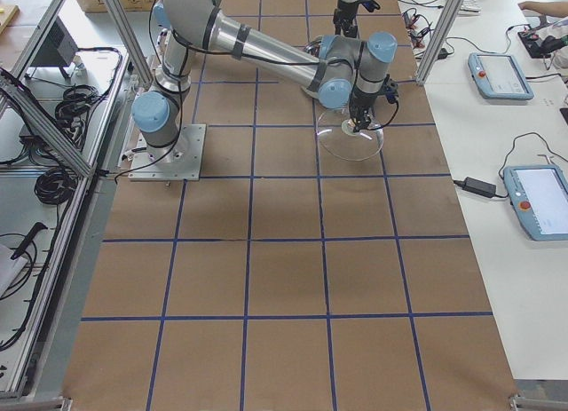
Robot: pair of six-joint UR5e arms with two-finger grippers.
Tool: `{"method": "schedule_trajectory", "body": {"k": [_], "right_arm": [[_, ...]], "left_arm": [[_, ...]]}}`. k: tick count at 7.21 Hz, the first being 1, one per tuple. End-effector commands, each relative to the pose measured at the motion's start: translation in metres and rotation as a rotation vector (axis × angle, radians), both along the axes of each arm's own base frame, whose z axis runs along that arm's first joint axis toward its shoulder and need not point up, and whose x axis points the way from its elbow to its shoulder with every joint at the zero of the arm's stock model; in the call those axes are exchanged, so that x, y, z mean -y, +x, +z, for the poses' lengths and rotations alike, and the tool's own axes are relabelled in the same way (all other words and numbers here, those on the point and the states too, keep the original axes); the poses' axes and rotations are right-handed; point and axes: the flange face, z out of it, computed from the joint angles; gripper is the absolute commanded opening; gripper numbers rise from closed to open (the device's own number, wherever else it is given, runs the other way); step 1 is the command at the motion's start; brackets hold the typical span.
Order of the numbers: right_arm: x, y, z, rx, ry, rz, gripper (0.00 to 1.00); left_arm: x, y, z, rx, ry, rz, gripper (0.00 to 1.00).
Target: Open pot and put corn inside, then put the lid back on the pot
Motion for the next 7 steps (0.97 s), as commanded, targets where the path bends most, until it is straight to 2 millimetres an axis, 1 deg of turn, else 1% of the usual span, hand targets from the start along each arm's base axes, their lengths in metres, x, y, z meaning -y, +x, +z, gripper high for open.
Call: {"method": "schedule_trajectory", "body": {"k": [1,2,3,4,5,6,7], "right_arm": [[0.001,0.026,0.061,-0.012,-0.071,0.022,0.08],[-0.006,0.062,0.076,-0.015,-0.087,0.046,0.08],[-0.024,0.096,0.1,-0.008,-0.117,0.044,0.08],[-0.043,0.147,0.119,-0.008,-0.144,0.012,0.09],[-0.06,0.204,0.112,-0.008,-0.117,0.062,0.09],[-0.076,0.25,0.111,0.0,-0.119,0.023,0.09],[-0.089,0.283,0.104,0.007,-0.106,-0.026,0.09]], "left_arm": [[0.019,0.055,0.016,-0.009,-0.031,-0.165,1.0],[0.03,0.099,0.027,-0.011,-0.044,-0.155,1.0],[0.033,0.129,0.037,-0.008,-0.03,-0.167,1.0],[0.024,0.165,0.058,-0.003,0.007,-0.172,1.0],[0.015,0.201,0.072,-0.005,0.025,-0.187,1.0],[-0.002,0.232,0.079,-0.013,0.024,-0.226,1.0],[-0.027,0.252,0.084,-0.017,0.031,-0.231,1.0]]}}
